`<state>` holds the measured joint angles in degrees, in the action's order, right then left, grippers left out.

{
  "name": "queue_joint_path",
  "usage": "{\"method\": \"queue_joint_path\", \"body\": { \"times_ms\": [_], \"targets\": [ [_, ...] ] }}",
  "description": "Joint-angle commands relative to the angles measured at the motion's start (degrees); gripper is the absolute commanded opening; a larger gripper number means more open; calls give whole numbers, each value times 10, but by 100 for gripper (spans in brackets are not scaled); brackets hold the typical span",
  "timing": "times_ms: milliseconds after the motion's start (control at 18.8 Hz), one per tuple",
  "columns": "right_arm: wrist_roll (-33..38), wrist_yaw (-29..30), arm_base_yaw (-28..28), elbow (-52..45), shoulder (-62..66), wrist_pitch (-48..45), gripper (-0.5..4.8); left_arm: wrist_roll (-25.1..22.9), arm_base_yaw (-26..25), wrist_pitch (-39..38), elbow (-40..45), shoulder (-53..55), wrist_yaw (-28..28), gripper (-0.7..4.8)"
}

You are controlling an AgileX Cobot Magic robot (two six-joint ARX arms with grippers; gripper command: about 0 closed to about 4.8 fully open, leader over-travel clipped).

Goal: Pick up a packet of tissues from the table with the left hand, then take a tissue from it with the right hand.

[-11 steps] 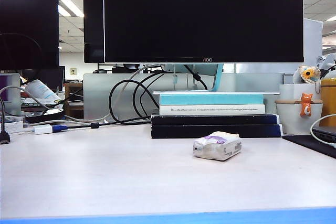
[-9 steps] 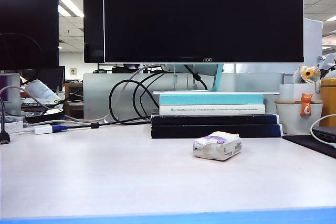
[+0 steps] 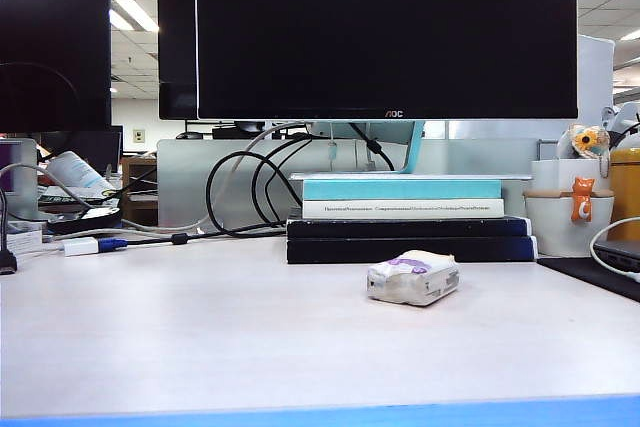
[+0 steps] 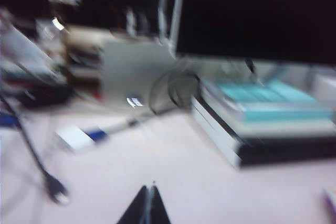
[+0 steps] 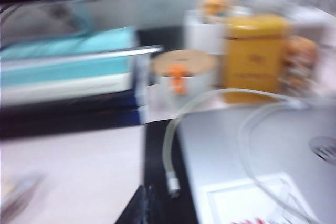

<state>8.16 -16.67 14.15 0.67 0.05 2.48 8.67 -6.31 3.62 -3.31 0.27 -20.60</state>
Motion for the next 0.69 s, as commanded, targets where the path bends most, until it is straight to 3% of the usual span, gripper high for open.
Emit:
{"method": "queue_joint_path", "body": {
  "times_ms": [53, 213, 479, 692],
  "targets": [
    [24, -19, 1, 18, 0, 10, -3, 4, 0, 10, -2, -2, 28, -6],
    [23, -59, 1, 68, 21, 22, -4, 4, 0, 2, -39, 11, 43, -6],
    [24, -40, 1, 115, 150, -41, -4, 3, 0, 21, -135, 149, 42, -6],
    [23, -3, 1, 171, 283, -73, -4, -17, 1, 63, -215, 305, -18, -4]
  ]
}}
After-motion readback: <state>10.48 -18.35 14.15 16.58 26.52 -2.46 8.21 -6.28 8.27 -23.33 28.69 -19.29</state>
